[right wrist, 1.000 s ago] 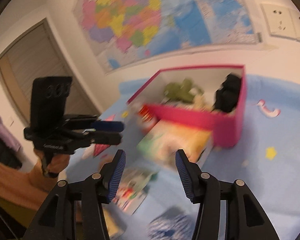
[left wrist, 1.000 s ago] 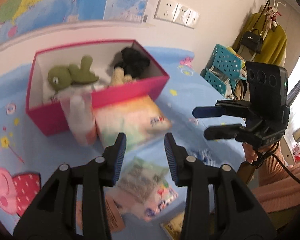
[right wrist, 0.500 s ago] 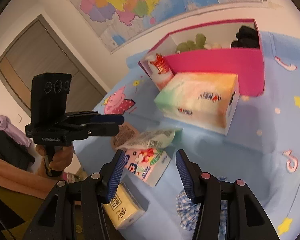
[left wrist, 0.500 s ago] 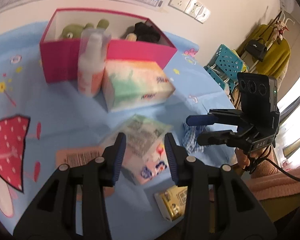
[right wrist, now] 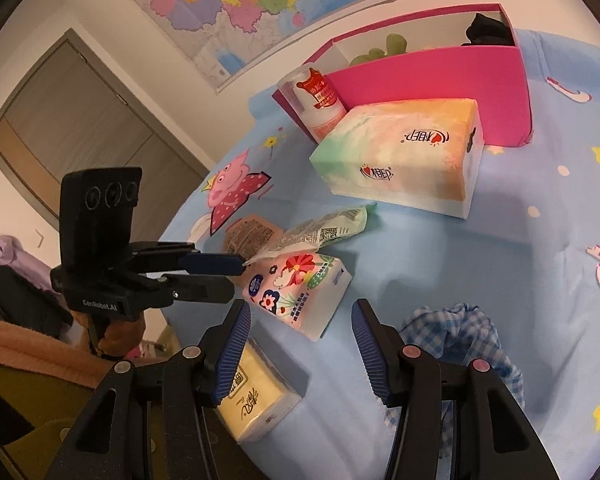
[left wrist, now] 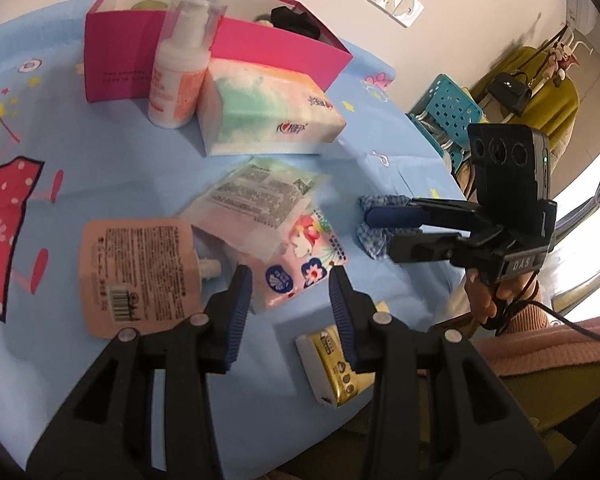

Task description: Organize soft objects

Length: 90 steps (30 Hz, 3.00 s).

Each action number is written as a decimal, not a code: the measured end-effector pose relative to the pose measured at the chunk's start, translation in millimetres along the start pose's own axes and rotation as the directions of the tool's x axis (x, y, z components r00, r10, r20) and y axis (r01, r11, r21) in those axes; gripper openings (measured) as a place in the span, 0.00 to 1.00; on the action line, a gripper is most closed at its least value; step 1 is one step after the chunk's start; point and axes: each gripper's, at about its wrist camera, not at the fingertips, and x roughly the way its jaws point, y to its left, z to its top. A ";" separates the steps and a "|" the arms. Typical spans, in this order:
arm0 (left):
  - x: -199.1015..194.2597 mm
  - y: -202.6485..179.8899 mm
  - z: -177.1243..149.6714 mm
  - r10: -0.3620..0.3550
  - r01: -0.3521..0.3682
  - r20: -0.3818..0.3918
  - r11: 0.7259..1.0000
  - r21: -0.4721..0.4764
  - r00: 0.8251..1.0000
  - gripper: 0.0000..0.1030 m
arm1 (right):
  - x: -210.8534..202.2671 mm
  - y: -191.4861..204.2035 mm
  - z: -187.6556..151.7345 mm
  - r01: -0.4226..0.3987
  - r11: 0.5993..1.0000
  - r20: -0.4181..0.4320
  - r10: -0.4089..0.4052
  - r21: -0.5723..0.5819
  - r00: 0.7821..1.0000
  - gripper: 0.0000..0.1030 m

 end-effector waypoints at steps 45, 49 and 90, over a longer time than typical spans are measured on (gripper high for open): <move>-47.4 5.7 66.6 -0.051 0.048 0.121 0.998 0.034 0.991 0.40 | -7.7 37.6 86.7 -0.048 0.997 0.133 0.056 -0.067 0.990 0.17; -69.5 -0.6 103.5 0.013 -0.032 0.186 0.995 0.099 0.983 0.40 | -16.5 44.9 124.7 -0.049 0.993 0.200 0.070 -0.111 0.977 0.17; -55.3 66.3 130.5 0.249 -0.257 0.174 0.966 0.025 0.953 0.43 | 3.3 -11.4 160.3 0.059 0.998 0.197 -0.060 0.014 0.978 0.49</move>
